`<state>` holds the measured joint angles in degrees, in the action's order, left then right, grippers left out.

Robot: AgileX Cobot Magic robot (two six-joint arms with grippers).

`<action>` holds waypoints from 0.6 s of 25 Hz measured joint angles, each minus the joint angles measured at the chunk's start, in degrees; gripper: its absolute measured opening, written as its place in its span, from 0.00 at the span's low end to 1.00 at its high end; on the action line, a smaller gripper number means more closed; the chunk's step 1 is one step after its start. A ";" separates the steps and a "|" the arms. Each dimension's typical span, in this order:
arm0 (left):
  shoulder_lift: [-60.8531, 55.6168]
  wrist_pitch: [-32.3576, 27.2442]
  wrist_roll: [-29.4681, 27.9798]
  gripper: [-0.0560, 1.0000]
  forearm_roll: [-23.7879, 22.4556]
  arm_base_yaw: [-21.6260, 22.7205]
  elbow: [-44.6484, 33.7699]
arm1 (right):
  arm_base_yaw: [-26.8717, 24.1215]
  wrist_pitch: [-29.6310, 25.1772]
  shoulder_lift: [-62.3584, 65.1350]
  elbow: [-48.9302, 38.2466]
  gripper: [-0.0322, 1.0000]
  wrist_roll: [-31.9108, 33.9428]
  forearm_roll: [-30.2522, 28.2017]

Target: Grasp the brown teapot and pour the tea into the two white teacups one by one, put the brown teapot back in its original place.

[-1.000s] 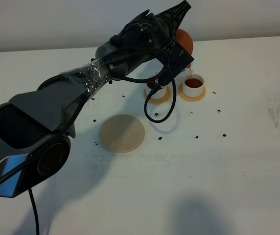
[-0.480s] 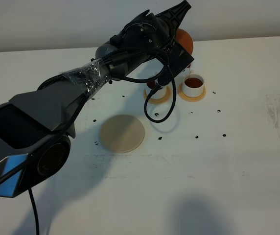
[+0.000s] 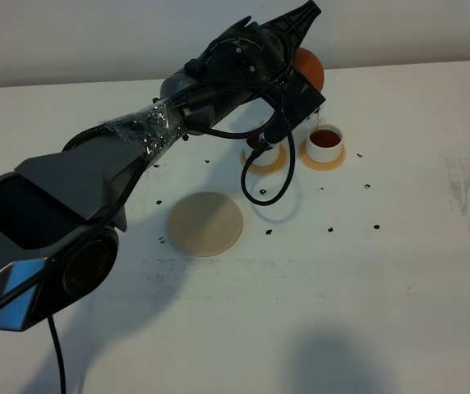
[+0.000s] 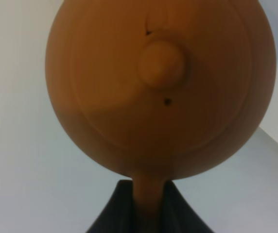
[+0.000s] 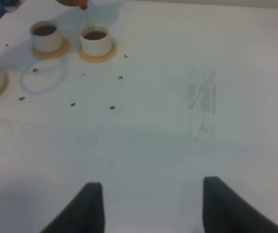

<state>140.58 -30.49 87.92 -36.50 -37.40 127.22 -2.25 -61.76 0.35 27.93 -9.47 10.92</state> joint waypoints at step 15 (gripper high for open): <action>0.00 -4.41 -4.24 0.15 1.88 0.00 0.00 | 0.00 0.00 0.00 0.00 0.48 0.00 0.00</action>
<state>140.58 -34.90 83.68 -34.62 -37.40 127.22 -2.25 -61.76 0.35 27.93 -9.47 10.92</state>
